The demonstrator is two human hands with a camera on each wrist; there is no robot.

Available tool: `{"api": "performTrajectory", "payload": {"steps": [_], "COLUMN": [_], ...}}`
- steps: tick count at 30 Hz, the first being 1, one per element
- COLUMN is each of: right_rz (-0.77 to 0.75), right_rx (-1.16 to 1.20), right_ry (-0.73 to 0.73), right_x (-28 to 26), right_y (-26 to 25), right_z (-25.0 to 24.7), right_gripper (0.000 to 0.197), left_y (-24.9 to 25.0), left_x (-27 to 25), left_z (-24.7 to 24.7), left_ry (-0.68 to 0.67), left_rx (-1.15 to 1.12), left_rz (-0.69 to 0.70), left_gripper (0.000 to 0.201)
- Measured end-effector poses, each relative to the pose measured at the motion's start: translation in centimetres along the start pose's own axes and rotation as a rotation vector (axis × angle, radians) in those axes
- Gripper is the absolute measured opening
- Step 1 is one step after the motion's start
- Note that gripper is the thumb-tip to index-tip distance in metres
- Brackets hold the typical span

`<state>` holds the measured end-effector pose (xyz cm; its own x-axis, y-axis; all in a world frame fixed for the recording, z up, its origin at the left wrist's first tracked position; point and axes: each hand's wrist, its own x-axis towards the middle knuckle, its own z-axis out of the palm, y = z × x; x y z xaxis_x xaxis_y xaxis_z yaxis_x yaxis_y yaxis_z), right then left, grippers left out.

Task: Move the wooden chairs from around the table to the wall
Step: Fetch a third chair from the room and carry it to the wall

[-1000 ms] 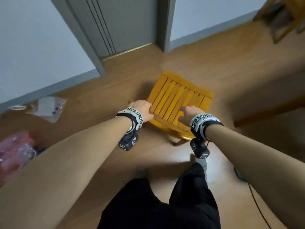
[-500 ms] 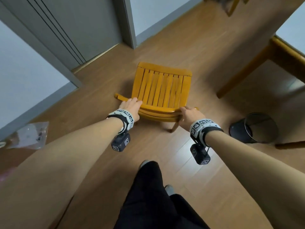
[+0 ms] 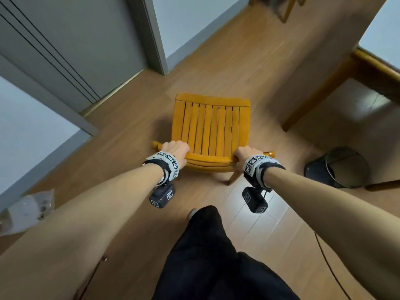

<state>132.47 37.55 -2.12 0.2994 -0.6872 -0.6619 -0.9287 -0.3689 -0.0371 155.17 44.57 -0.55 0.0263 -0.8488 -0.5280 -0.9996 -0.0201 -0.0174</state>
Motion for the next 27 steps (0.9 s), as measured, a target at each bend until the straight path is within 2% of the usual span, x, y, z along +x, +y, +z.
{"api": "performTrajectory", "payload": {"steps": [6, 11, 14, 19, 27], "right_rz": [0.059, 0.071, 0.082, 0.112, 0.167], "right_rx": [0.052, 0.019, 0.047, 0.087, 0.129], "right_ry": [0.012, 0.063, 0.087, 0.097, 0.098], "right_x": [1.9, 3.9, 5.4, 8.1, 15.1], "right_y": [0.7, 1.9, 2.6, 3.7, 9.1], "right_z": [-7.3, -12.8, -15.0, -17.5, -22.0], "right_gripper": [0.003, 0.006, 0.011, 0.014, 0.012], "left_y": [-1.7, -2.4, -3.0, -3.2, -1.1], "left_x": [3.5, 7.6, 10.1, 14.8, 24.8], "left_z": [-7.4, -11.6, -13.7, -16.3, -20.8], "left_ry": [-0.012, 0.028, 0.042, 0.046, 0.067], "left_rx": [0.025, 0.093, 0.131, 0.152, 0.141], "left_rz": [0.070, 0.115, 0.152, 0.173, 0.219], "left_gripper": [0.006, 0.018, 0.018, 0.031, 0.031]}}
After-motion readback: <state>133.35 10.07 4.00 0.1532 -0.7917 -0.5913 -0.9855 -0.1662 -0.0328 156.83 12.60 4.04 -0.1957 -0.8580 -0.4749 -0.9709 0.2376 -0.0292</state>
